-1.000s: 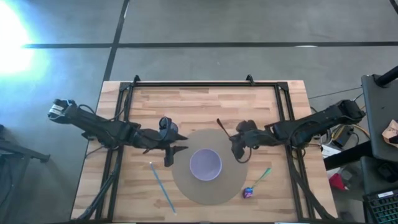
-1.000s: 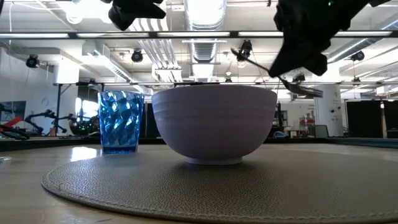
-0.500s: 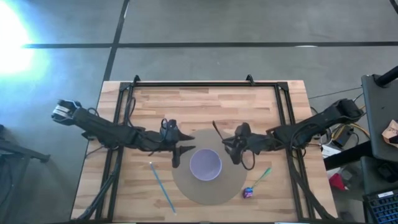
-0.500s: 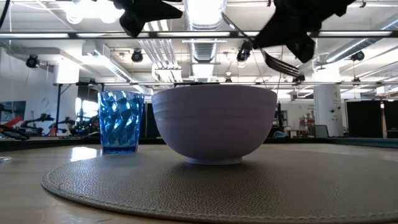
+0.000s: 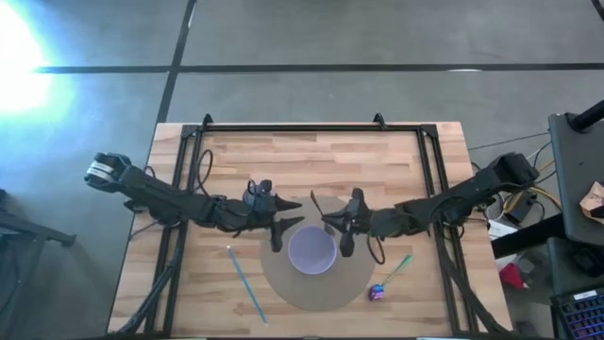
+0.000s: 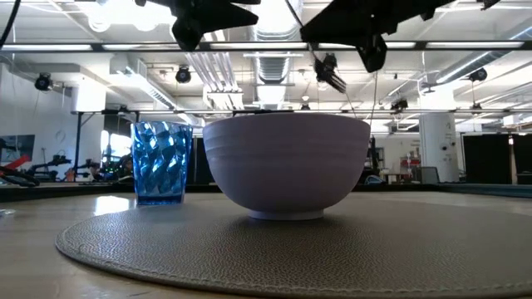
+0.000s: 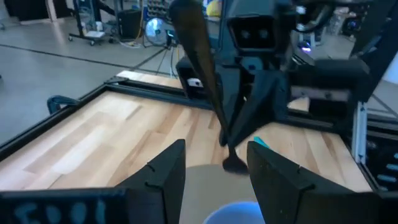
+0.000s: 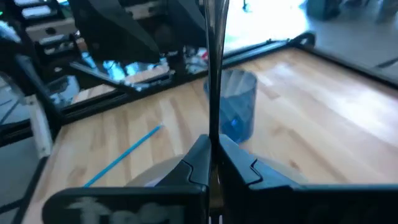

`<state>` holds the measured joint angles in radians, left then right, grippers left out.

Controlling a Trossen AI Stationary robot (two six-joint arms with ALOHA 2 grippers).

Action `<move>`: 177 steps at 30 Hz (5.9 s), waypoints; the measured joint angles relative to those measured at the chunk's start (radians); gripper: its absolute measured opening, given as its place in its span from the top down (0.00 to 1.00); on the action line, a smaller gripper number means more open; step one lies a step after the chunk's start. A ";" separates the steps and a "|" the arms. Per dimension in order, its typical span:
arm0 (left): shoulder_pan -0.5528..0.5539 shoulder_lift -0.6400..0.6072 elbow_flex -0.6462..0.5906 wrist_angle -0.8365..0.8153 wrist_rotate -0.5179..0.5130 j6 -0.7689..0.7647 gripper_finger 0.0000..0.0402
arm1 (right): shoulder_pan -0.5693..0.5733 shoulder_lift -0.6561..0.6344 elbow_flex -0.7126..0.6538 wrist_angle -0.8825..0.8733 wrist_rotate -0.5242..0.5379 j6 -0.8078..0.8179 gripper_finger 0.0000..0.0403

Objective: Pick & Place Utensil
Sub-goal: Put the black fork into the violet bowl

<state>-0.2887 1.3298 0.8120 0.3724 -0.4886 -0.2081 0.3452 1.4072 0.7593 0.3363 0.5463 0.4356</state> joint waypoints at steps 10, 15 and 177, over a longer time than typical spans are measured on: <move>0.017 0.043 0.000 0.080 -0.026 0.000 0.59 | 0.025 0.108 0.003 0.124 0.179 -0.108 0.97; 0.027 0.059 0.001 0.111 -0.057 0.003 0.59 | 0.032 0.159 0.053 0.123 0.233 -0.184 0.97; 0.296 0.281 0.085 -0.059 0.705 -0.345 1.00 | 0.175 -0.013 0.241 -0.539 0.520 -0.157 0.68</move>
<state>0.0074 1.6106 0.8968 0.3133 0.2161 -0.5533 0.5201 1.3945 1.0000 -0.2024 1.0660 0.2783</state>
